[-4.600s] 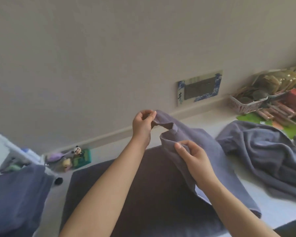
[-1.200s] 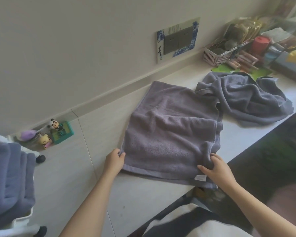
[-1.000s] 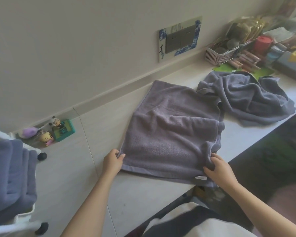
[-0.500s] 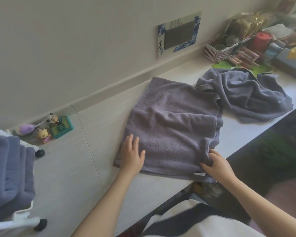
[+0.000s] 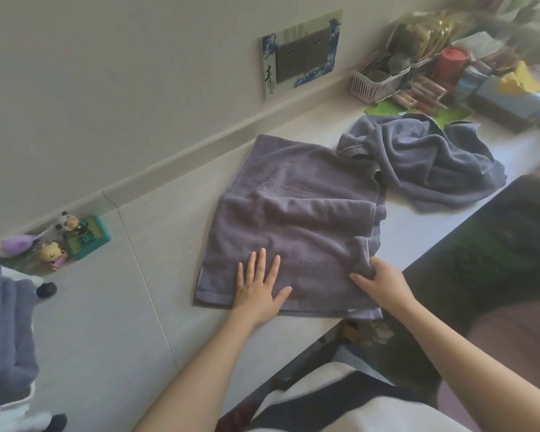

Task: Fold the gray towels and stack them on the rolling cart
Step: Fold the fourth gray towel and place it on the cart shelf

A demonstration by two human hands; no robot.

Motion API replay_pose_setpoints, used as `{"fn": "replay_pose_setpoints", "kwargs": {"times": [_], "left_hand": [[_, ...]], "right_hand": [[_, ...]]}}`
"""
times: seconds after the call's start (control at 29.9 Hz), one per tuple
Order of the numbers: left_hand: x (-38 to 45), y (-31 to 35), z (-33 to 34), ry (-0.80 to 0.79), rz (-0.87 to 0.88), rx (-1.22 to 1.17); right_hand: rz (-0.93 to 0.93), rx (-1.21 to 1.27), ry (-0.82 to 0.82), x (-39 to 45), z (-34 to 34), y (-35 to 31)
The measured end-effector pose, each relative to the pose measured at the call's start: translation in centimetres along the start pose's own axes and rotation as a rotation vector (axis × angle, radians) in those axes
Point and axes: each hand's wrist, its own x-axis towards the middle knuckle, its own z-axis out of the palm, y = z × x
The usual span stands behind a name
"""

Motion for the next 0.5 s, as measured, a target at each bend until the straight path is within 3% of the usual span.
{"fn": "replay_pose_setpoints", "kwargs": {"times": [0.27,0.5], "left_hand": [[0.3,-1.2,-0.2,-0.010,0.072,0.036],[-0.1,-1.8,-0.1,0.011,0.079,-0.002]], "right_hand": [[-0.088,-0.220,-0.127,-0.9,0.1,1.1],[-0.079,-0.217,-0.045,-0.7,0.9,2.4]]}}
